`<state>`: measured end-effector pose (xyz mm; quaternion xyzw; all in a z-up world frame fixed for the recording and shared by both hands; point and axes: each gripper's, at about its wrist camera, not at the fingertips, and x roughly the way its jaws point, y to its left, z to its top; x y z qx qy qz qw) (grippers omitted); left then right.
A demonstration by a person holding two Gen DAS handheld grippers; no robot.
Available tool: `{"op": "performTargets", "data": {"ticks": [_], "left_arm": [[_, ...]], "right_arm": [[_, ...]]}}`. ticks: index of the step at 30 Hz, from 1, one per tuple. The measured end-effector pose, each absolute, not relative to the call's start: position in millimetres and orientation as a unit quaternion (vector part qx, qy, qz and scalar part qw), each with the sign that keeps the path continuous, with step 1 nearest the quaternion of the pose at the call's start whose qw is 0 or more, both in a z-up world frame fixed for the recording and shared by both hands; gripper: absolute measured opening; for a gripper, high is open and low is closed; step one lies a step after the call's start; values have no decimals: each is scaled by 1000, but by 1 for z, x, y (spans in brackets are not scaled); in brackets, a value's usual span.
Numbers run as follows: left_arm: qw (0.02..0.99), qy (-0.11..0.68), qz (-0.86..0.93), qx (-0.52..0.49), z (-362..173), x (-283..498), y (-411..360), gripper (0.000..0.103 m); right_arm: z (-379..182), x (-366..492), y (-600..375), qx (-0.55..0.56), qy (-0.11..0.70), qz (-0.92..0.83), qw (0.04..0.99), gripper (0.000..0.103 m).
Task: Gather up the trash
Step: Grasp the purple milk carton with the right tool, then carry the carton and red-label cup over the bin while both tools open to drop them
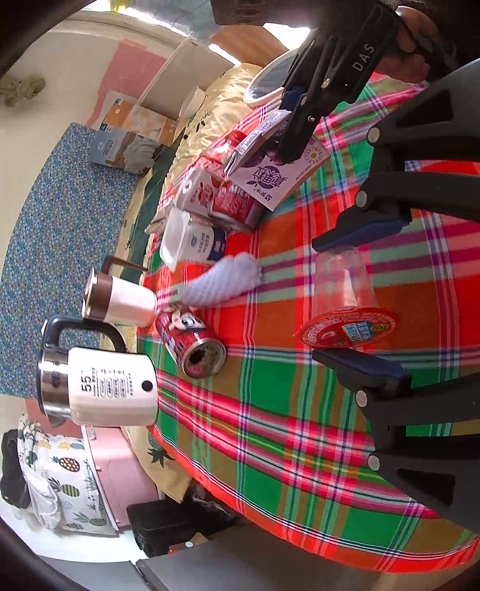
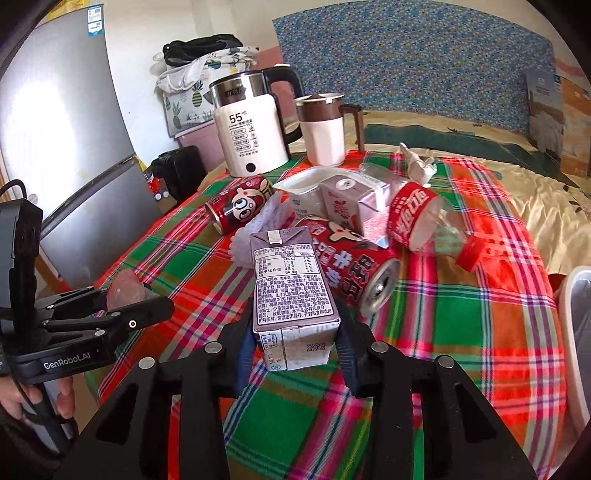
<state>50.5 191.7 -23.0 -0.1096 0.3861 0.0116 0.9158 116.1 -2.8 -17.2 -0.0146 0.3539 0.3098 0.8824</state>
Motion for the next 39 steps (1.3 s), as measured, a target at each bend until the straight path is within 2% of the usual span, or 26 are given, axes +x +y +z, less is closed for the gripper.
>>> {"op": "performTargets", "data": {"ticks": [19,39], "left_arm": [[926,368,-53,-67,6,74,112,52],[917,358,-173,-4,20,126,-43,52]], "right_arm": [[9,100,-92,25,325,235,916,40],[22,99,-237,61,313,84,944,40]]}}
